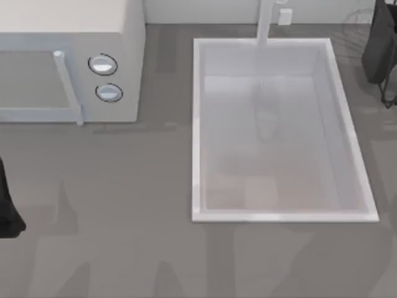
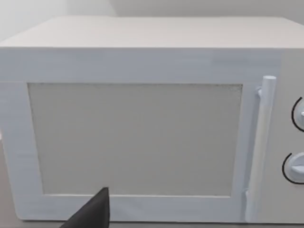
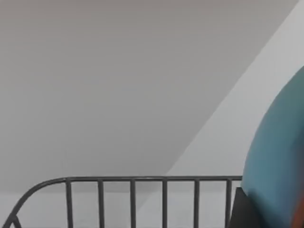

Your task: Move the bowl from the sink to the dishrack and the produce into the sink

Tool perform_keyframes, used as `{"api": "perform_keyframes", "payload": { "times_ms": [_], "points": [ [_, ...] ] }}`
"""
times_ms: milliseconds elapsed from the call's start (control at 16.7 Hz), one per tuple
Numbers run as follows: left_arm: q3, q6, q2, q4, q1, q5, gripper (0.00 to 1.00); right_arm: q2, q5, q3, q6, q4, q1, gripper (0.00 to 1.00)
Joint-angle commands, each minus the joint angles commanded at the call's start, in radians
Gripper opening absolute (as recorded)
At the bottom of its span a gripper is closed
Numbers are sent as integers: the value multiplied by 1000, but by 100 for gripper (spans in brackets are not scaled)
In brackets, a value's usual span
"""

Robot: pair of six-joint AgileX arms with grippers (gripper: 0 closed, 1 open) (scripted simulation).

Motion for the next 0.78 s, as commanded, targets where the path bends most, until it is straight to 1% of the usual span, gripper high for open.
{"api": "perform_keyframes", "payload": {
  "times_ms": [240, 780],
  "points": [
    [0, 0, 0, 0, 0, 0, 100, 1, 0, -1, 0, 1, 1, 0],
    [0, 0, 0, 0, 0, 0, 100, 1, 0, -1, 0, 1, 1, 68]
  ]
}}
